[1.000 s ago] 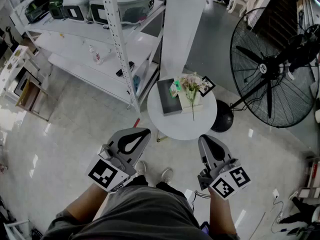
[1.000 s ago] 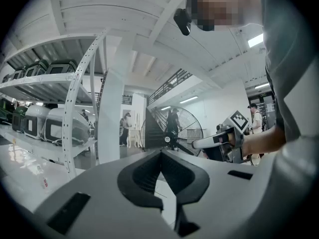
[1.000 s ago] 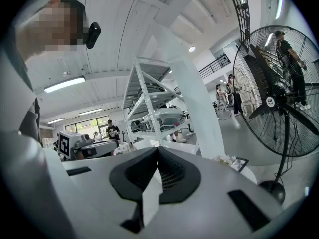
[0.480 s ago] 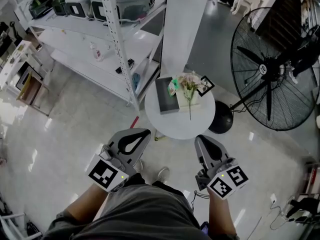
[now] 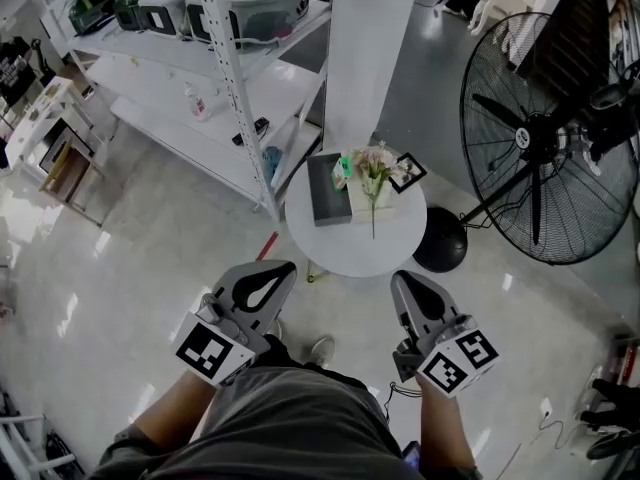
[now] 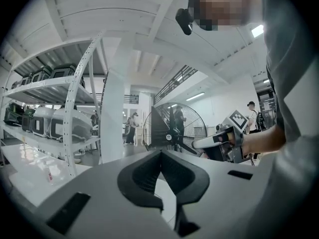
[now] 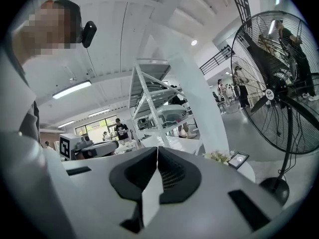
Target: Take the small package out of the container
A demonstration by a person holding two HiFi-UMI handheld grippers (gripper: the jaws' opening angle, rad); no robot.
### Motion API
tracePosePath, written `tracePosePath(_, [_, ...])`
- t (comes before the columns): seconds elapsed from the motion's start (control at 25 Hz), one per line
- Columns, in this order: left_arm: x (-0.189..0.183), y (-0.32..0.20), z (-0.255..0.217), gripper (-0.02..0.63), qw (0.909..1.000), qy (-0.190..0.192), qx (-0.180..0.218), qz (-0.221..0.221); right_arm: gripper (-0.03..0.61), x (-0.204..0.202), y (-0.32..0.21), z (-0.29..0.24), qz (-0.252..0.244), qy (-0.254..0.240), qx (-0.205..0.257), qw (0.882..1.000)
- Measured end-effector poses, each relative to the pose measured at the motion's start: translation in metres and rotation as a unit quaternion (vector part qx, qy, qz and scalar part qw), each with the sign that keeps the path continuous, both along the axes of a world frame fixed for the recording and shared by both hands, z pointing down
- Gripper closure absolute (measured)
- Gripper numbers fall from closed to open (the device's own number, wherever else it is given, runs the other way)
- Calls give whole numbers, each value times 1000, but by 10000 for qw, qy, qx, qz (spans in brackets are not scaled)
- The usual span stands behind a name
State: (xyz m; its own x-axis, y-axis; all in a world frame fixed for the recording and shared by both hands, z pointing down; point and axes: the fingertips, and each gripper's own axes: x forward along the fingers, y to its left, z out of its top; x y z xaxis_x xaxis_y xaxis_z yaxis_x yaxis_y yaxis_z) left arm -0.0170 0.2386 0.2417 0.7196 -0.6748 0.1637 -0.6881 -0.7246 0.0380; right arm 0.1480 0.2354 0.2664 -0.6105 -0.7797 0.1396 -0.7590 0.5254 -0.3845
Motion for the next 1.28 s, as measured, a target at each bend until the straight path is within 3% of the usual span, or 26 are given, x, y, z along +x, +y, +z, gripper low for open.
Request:
tracePosePath(0.16, [0,2,6,598,9999,-71,-52,-96,555,8,-1,3,7,-97,-32,9999])
tracePosePath(0.32, [-4,-7,-2,598,9993,8,329,-147,555,10,-6,8,23,-39,-93,9999])
tracePosePath(0.44, [-5,-17,0,598,9992,48,375,-138,555,11,-11,11,61,-18,-118,9999])
tracePosePath(0.72, [-9,-57,11,598,9996,99,256,-15,555,6,-45,19,193,57,-230,9995])
tracePosePath(0.92, [-18,-100,31,598,9995,78,-277,116,555,-9,-89,29,252,126,-355,9990])
tracePosePath(1.28, [-41,-201,48,598,9982,42,-402,438,555,-29,-178,49,547,285,-614,9962])
